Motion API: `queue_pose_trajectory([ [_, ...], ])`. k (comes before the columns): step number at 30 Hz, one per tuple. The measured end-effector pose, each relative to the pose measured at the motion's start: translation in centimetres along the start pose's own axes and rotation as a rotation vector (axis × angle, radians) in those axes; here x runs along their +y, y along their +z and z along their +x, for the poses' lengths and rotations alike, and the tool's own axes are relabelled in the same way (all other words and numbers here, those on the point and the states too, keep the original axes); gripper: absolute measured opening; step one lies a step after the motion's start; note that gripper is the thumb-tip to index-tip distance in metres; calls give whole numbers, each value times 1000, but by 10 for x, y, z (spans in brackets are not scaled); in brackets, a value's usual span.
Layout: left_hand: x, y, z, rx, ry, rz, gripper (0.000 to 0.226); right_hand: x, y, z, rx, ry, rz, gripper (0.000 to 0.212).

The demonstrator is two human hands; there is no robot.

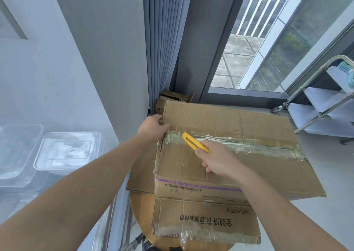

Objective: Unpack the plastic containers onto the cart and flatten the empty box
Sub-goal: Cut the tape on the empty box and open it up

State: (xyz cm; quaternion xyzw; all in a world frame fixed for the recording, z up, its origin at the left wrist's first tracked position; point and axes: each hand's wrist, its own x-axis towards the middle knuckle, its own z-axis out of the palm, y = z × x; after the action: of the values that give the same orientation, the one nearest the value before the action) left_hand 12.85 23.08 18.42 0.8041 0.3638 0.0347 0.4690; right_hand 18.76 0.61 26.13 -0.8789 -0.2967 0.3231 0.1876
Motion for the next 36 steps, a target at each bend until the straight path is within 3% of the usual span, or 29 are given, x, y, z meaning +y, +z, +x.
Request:
queue_pose_trajectory([
  [6,13,15,-14,166,-11,198,51,34,-11,4,-10,-57,-113,26],
  [11,19,26,-34,268,-138,-52,35,55,-23,9,-17,-178,-148,27],
  [17,19,40,-69,290,-131,23,58,42,-41,29,7,-354,-293,23],
  [24,8,47,-77,329,-157,-26,49,-3,-42,53,0,-460,-451,25],
  [30,-2,46,-69,279,-196,-222,43,-13,-39,68,-29,-459,-541,23],
  [36,-3,45,-68,258,-183,-163,42,-19,-39,83,-66,-529,-630,25],
])
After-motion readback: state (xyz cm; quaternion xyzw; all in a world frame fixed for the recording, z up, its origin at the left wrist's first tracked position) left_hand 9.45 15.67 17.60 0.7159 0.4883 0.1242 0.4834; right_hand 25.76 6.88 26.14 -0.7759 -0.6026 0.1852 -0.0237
